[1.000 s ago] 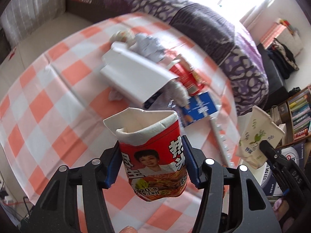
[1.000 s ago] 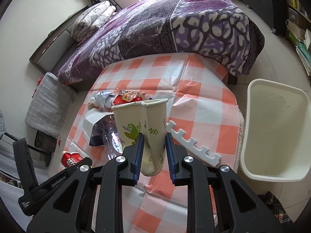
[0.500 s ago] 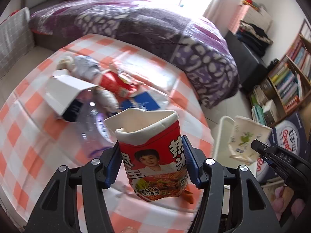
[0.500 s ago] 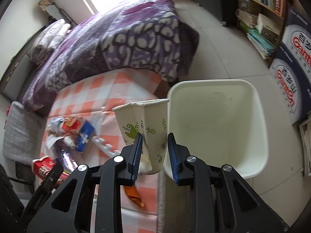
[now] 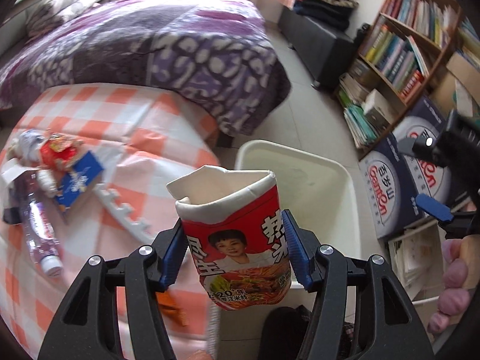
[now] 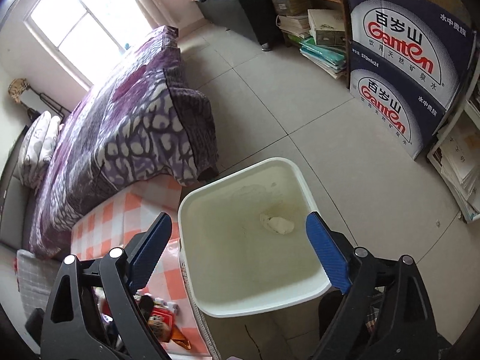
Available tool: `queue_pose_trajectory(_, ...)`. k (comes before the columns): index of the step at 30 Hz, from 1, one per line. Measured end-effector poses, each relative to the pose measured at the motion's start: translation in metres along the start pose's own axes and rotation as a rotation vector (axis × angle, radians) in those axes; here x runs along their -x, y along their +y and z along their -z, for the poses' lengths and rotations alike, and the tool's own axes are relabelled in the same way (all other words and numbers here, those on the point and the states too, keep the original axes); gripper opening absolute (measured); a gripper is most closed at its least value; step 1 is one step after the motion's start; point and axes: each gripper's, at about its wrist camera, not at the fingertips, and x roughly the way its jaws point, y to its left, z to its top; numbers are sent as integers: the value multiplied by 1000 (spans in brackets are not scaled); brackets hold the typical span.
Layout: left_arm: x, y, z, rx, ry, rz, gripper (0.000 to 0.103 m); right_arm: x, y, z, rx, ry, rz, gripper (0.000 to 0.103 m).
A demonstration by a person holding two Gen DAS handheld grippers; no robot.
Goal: Collect trash
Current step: 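Carry both cups over the white bin and open both tools to drop them, then grasp the white paper box with the left tool while the right tool grasps the white foam strip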
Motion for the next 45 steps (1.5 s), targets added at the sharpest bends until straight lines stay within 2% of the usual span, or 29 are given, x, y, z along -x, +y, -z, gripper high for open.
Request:
queue_pose_trajectory(4,-16,-35,-4,-41,33,58,63,6,-19,-16,-80,-2,-40,89)
queue_pose_trajectory(6,-22,-48,-7,-54,47,82,72,9,-27,-21,-112,-12,-48,89)
queue_pose_trajectory(8,-24,-53,-8,-61,54,100,74,11,-34,-24,-141,-17,-59,89)
queue_pose_trajectory(13,-17,-51,-6,-92,47,81,74,13,-31,-24,-134,-38,-76,91)
queue_pose_trajectory(18,-2,-31,-3,-148,-2,-35,75,18,-3,-16,-19,-100,-56,95)
queue_pose_trajectory(21,6,-13,-1,-174,-40,-129,75,24,24,-5,100,-182,12,96)
queue_pose_trajectory(23,10,0,0,-183,-68,-211,81,27,41,1,175,-235,58,96)
queue_pose_trajectory(25,12,17,1,-181,-93,-296,81,28,59,10,257,-282,103,96)
queue_pose_trajectory(28,13,43,-3,-156,-95,-392,81,24,82,23,353,-328,154,96)
queue_pose_trajectory(31,19,74,-8,-105,-113,-479,81,20,101,35,412,-344,176,96)
queue_pose_trajectory(34,28,108,-15,-32,-129,-557,86,15,119,46,458,-346,182,96)
queue_pose_trajectory(39,33,164,-22,66,-101,-672,86,-1,142,64,497,-284,159,96)
queue_pose_trajectory(42,30,193,-22,106,-63,-693,86,-11,153,72,511,-248,145,96)
queue_pose_trajectory(43,31,203,-22,137,-51,-676,86,-14,156,75,516,-237,140,96)
queue_pose_trajectory(45,37,228,-21,246,-26,-593,86,-18,163,80,524,-223,132,96)
